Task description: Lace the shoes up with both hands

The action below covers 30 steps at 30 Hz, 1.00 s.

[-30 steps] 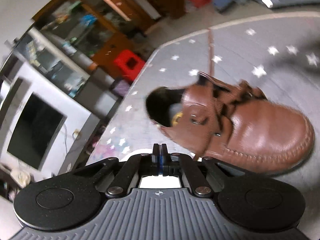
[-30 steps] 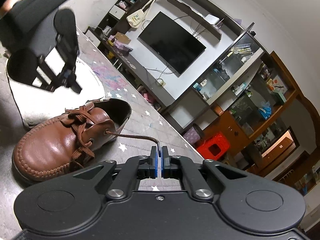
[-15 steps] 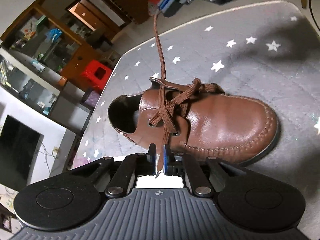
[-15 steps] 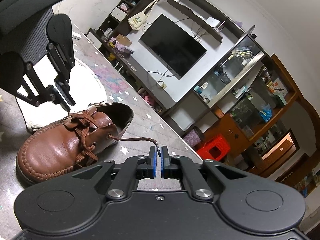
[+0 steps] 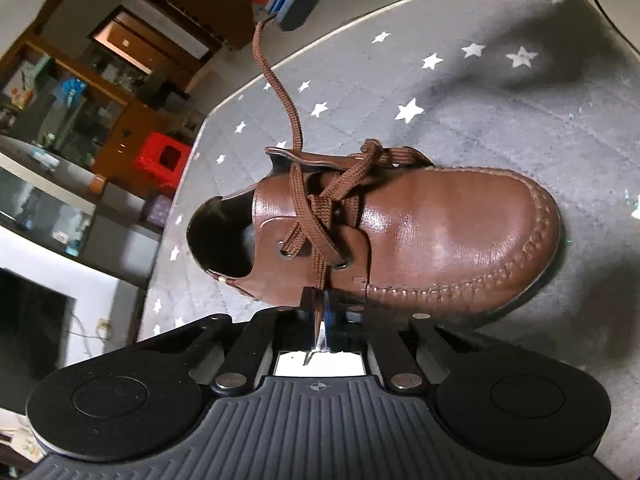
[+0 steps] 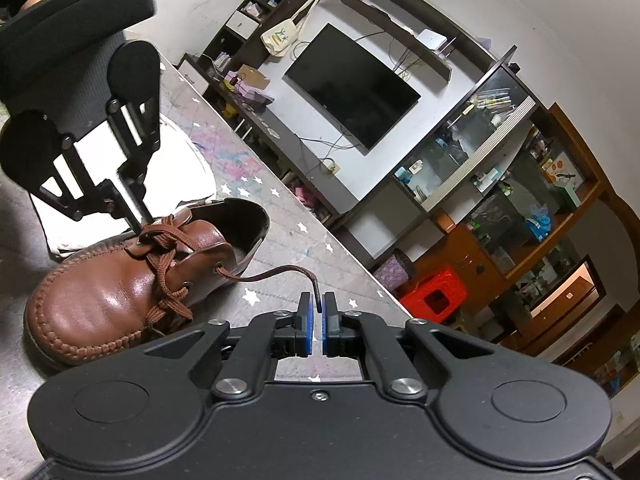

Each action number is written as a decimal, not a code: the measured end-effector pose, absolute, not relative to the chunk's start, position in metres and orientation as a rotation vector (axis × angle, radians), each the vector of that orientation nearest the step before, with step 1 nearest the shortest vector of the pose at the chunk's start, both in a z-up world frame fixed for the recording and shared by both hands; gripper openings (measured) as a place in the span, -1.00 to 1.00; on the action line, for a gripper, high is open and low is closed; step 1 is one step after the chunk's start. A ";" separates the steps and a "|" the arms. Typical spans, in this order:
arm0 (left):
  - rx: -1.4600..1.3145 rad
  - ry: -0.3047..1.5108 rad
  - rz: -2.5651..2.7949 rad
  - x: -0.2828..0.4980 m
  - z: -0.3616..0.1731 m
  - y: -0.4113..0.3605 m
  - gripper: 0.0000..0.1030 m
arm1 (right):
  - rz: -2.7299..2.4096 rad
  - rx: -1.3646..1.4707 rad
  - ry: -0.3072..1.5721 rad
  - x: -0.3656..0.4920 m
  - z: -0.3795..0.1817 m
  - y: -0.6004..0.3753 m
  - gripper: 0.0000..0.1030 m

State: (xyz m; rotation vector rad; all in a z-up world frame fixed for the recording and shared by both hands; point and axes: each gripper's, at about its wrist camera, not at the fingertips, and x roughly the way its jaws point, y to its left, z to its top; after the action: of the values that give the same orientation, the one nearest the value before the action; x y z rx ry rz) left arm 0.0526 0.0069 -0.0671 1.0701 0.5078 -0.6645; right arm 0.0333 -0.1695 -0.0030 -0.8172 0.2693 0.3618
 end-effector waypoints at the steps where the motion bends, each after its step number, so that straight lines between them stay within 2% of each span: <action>1: 1.031 0.502 -0.637 0.051 -0.064 0.009 -0.97 | 0.360 -0.816 0.270 0.034 -0.003 -0.169 -0.94; 8: 0.906 0.444 -0.460 0.049 -0.040 0.019 -0.98 | 0.352 -0.822 0.268 0.031 -0.004 -0.168 -0.94; 25: 0.634 0.555 -0.219 0.092 -0.013 0.072 -0.94 | 0.290 -0.796 0.317 0.051 -0.010 -0.171 -0.93; 26: 0.634 0.560 -0.217 0.093 -0.013 0.073 -0.89 | 0.286 -0.799 0.319 0.053 -0.011 -0.171 -0.91; 28: 0.642 0.569 -0.214 0.091 -0.014 0.075 -0.74 | 0.274 -0.803 0.322 0.056 -0.013 -0.172 -0.70; 30: 0.651 0.560 -0.211 0.086 -0.012 0.075 -0.42 | 0.257 -0.795 0.324 0.058 -0.012 -0.176 -0.65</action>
State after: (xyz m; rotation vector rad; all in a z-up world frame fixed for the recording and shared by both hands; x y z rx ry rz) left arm 0.0857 0.0751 -0.0122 0.6511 0.5604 -0.2113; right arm 0.0585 -0.1756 -0.0125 -0.7949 0.3244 0.2569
